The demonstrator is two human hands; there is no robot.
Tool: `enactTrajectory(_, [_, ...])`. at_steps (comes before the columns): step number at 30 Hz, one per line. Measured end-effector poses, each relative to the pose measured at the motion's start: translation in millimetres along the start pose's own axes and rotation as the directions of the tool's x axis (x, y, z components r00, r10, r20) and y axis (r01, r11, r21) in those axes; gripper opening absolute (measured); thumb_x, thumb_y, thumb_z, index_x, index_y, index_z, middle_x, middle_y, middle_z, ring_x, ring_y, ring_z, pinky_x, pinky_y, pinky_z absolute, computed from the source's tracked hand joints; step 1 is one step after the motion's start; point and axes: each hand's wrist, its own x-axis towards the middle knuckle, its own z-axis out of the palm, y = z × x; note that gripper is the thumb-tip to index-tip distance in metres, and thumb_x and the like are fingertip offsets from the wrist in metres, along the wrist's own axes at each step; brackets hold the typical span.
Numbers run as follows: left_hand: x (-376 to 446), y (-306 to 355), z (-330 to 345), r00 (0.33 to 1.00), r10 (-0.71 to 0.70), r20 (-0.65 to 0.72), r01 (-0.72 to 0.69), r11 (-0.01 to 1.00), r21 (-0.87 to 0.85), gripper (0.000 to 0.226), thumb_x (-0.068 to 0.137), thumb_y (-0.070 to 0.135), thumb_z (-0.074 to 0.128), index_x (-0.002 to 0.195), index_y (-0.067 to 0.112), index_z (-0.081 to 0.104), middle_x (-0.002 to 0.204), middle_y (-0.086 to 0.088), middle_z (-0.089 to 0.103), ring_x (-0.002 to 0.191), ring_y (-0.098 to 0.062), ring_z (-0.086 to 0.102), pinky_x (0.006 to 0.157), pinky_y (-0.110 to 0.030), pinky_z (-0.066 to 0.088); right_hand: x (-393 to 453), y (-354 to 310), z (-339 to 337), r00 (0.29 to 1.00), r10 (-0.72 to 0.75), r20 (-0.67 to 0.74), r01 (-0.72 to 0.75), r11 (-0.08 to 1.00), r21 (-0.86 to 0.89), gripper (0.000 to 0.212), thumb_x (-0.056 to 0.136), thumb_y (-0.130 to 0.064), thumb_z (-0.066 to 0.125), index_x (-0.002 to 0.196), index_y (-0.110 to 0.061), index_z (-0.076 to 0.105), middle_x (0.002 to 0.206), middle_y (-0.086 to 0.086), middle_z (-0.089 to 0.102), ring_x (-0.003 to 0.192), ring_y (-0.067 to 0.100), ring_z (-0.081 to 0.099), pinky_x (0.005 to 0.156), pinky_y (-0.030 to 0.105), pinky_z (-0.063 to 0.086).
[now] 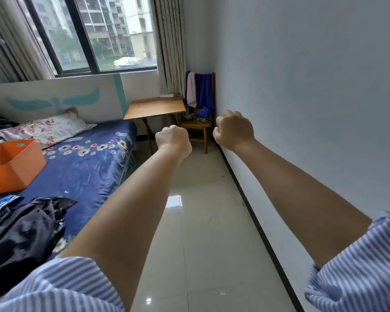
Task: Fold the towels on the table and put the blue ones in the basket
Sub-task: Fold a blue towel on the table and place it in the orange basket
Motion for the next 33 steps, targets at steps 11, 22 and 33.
enactTrajectory(11, [224.3, -19.3, 75.9, 0.999, 0.006, 0.05, -0.01, 0.997, 0.074, 0.033, 0.089, 0.014, 0.044, 0.118, 0.006, 0.057, 0.12, -0.014, 0.054, 0.112, -0.031, 0.05, 0.082, -0.036, 0.042, 204.8, 60.2, 137.3, 0.984, -0.007, 0.177, 0.016, 0.999, -0.051, 0.031, 0.09, -0.017, 0.04, 0.112, -0.003, 0.057, 0.116, 0.017, 0.055, 0.108, 0.033, 0.049, 0.085, 0.038, 0.044])
enactTrajectory(22, [515.9, -45.4, 142.8, 0.993, 0.102, 0.057, -0.106, 0.992, 0.073, 0.026, 0.092, 0.014, 0.043, 0.111, 0.006, 0.059, 0.112, -0.014, 0.057, 0.101, -0.029, 0.053, 0.069, -0.031, 0.036, 459.7, 103.2, 280.6, 0.992, 0.044, 0.12, -0.037, 0.998, -0.055, 0.028, 0.089, -0.014, 0.042, 0.108, -0.002, 0.059, 0.109, 0.017, 0.057, 0.101, 0.031, 0.052, 0.073, 0.03, 0.039])
enactTrajectory(33, [796.5, -18.5, 227.1, 0.992, 0.122, 0.025, -0.122, 0.992, 0.033, 0.028, 0.09, 0.016, 0.045, 0.112, 0.008, 0.059, 0.11, -0.013, 0.057, 0.1, -0.028, 0.053, 0.069, -0.03, 0.037, 703.0, 196.1, 417.1, 0.994, 0.048, 0.094, -0.041, 0.996, -0.075, 0.025, 0.09, -0.015, 0.044, 0.103, -0.001, 0.059, 0.105, 0.017, 0.058, 0.097, 0.031, 0.053, 0.069, 0.029, 0.035])
